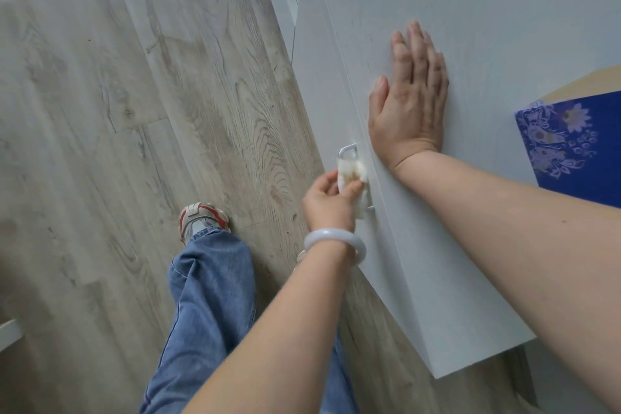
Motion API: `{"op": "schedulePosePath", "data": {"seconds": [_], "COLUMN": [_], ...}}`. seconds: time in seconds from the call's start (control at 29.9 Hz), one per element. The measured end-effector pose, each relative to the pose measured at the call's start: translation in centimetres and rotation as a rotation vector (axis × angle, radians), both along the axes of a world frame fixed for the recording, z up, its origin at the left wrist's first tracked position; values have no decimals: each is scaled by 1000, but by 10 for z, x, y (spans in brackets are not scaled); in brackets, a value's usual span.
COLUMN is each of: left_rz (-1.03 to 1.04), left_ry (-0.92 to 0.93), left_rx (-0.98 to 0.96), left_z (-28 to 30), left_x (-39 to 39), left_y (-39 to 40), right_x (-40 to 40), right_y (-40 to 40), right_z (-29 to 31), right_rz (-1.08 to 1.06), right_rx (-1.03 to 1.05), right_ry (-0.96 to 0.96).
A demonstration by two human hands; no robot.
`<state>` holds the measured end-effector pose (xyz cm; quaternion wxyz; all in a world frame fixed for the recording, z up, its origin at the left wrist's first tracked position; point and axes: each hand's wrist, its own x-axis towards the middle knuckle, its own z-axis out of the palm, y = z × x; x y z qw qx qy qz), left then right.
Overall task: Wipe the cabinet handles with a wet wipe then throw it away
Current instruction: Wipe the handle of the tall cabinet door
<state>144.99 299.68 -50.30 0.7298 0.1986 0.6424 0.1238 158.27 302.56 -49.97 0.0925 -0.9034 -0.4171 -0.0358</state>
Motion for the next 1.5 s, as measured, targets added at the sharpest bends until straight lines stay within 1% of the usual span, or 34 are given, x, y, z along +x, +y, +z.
{"op": "schedulePosePath", "data": {"seconds": [0.1,0.17,0.27,0.33,0.37,0.47,0.53,0.7,0.84,0.9,0.97,1.07,1.1,1.17,1.27,1.34,1.4,1.5], "left_rz": [-47,-77,-10,43,37,-80,-104,-92,-163,-94,15,85,93,62,60,3,-9,46], "left_ry": [28,27,52,39,43,89,80,106,72,22,-20,29,29,29,15,24,28,12], "left_rx": [-65,-43,55,63,47,-46,-84,114,179,164,81,-80,-106,-69,62,116,102,71], "left_z": [7,7,3,4,5,8,10,1,1,0,-1,-1,0,3,-4,-9,-10,-8], "left_x": [-10,-8,7,14,14,-3,-12,11,14,11,6,-4,-6,-3,12,17,15,5], "left_y": [-24,-5,37,42,35,-3,-10,45,50,38,21,-10,-17,-12,25,46,42,17], "right_x": [0,0,0,1,0,-1,-1,0,0,1,0,-1,-1,-1,0,0,0,1], "right_y": [0,0,1,1,0,1,1,2,1,1,0,1,1,1,1,1,1,1], "right_z": [1,1,-1,-1,-1,-1,-1,-1,0,0,1,1,1,2,1,-1,-1,0], "right_rz": [-2,-2,0,-3,-2,-1,-4,-3,-8,-4,0,-4,-5,-7,-3,-7,-9,-8], "right_rx": [17,14,9,14,15,39,49,24,33,40,36,39,39,32,19,11,14,28], "right_ry": [0,-2,-8,-9,-11,-10,-6,-9,-3,-6,-3,-2,1,1,-5,-8,-8,-13]}}
